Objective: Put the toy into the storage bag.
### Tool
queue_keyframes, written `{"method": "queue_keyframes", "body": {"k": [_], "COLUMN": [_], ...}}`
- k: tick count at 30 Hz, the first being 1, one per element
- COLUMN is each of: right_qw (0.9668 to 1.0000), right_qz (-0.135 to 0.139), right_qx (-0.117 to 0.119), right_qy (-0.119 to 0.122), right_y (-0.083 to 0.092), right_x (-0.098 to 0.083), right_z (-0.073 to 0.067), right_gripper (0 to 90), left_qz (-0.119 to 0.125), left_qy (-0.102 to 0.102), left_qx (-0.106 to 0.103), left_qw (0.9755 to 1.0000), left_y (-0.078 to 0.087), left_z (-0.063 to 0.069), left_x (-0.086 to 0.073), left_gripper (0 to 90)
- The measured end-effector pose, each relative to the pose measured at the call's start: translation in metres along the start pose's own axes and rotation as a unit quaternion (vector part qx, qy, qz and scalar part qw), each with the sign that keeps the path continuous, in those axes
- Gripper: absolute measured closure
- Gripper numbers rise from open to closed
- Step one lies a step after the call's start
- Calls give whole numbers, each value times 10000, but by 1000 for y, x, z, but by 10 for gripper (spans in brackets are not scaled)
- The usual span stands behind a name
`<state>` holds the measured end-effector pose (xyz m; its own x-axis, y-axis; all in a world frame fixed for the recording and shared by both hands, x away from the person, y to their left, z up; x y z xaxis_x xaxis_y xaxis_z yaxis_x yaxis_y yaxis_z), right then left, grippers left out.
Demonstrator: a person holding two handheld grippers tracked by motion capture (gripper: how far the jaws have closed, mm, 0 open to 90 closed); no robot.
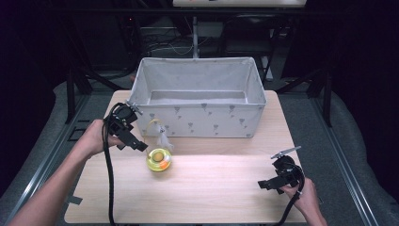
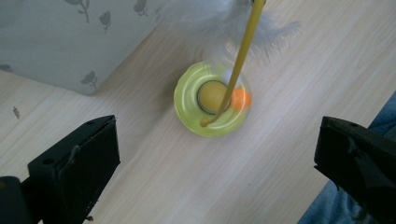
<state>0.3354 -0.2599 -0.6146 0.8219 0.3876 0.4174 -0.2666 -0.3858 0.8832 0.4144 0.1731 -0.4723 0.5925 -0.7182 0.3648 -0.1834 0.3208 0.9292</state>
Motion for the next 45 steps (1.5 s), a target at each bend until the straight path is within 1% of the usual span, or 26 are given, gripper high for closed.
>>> {"method": "queue_keyframes", "body": {"k": [4, 7, 8, 10, 12, 14, 15, 16, 17, 19, 20, 21, 22, 23, 24, 26, 30, 31, 32, 34, 35, 36, 37, 39, 42, 45], "right_qw": [10000, 10000, 10000, 10000, 10000, 9999, 9999, 10000, 10000, 10000, 9999, 10000, 10000, 9999, 9999, 9999, 9999, 9999, 10000, 10000, 9998, 9997, 9999, 9999, 9999, 9999], "right_qz": [-19, -44, 1, 61, -55, -101, -95, -56, -56, -9, 23, -45, -45, -97, -97, -92, -92, -108, -73, -52, -178, -193, -113, -110, -92, -141], "right_qx": [-39, -40, -41, -47, -31, -51, -43, -46, -46, -48, -92, -30, -30, -28, -28, -42, -44, -64, 5, -15, -17, -23, -17, -43, 24, -29], "right_qy": [0, 10, -17, -63, 9, 40, 36, 5, 5, 0, -43, 8, 8, 53, 53, 43, 35, 71, 43, 25, 130, 142, 61, 55, 38, 62], "right_y": [1, 1, 0, -1, 0, 0, 0, 0, 0, -1, -1, -1, -1, 0, 0, -1, -1, 0, -1, -1, 1, 1, 0, -1, -1, -1], "right_x": [-1, -1, 0, 1, 0, -1, -1, -1, -1, -1, 0, -1, -1, -1, -1, -1, -2, -2, -1, -1, -2, -2, -2, -2, -1, -2], "right_z": [1, 2, 2, 1, 2, 3, 3, 2, 2, 2, 3, 2, 2, 3, 3, 3, 2, 3, 1, 2, 3, 3, 2, 3, 2, 3], "right_gripper": [40, 40, 40, 40, 41, 41, 41, 41, 41, 42, 42, 42, 42, 42, 42, 42, 42, 42, 42, 42, 42, 43, 43, 43, 43, 43], "left_qz": [-10, -71, -83, -94, -175, -152, -204, -232, -276, -329, -404, -466, -510, -590, -629, -663, -693, -688, -673, -649, -644, -635, -632, -647, -664, -693], "left_qy": [-11, -72, -94, -159, -252, -282, -337, -364, -384, -402, -430, -423, -432, -448, -433, -431, -417, -415, -408, -357, -336, -321, -314, -298, -290, -303], "left_qx": [18, 22, 39, 4, 52, 82, 101, 136, 148, 193, 199, 196, 222, 253, 264, 225, 237, 250, 266, 268, 268, 251, 262, 310, 387, 425], "left_qw": [10000, 9999, 9999, 9998, 9995, 9995, 9992, 9990, 9988, 9985, 9981, 9978, 9975, 9969, 9967, 9966, 9964, 9964, 9965, 9969, 9970, 9971, 9972, 9970, 9966, 9962], "left_y": [2, 2, 2, 3, 4, 6, 7, 8, 9, 11, 11, 10, 9, 8, 7, 7, 6, 7, 7, 8, 8, 8, 8, 8, 8, 10], "left_z": [0, 0, 1, 2, 2, 4, 4, 4, 4, 4, 3, 3, 2, 1, 1, 3, 5, 5, 5, 5, 5, 5, 5, 5, 7, 9], "left_x": [5, 10, 12, 17, 21, 27, 29, 31, 32, 36, 36, 37, 37, 36, 36, 36, 35, 35, 35, 35, 34, 34, 34, 34, 35, 36], "left_gripper": [18, 67, 107, 123, 170, 237, 273, 348, 348, 406, 439, 488, 488, 559, 559, 639, 741, 758, 772, 813, 824, 848, 868, 878, 883, 885]}}
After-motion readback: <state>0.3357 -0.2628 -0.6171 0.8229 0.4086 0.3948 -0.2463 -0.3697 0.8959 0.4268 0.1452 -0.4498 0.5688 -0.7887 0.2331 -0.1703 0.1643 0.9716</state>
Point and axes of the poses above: each handheld gripper's, and its own axes: y roughly backward along the jaws, x roughly out of its top, z roughly to its right, the point moved 9 cm from there along -y, roughly forward along the jaws, and after that the axes turned 1 degree about x, right-handed, at the moved point
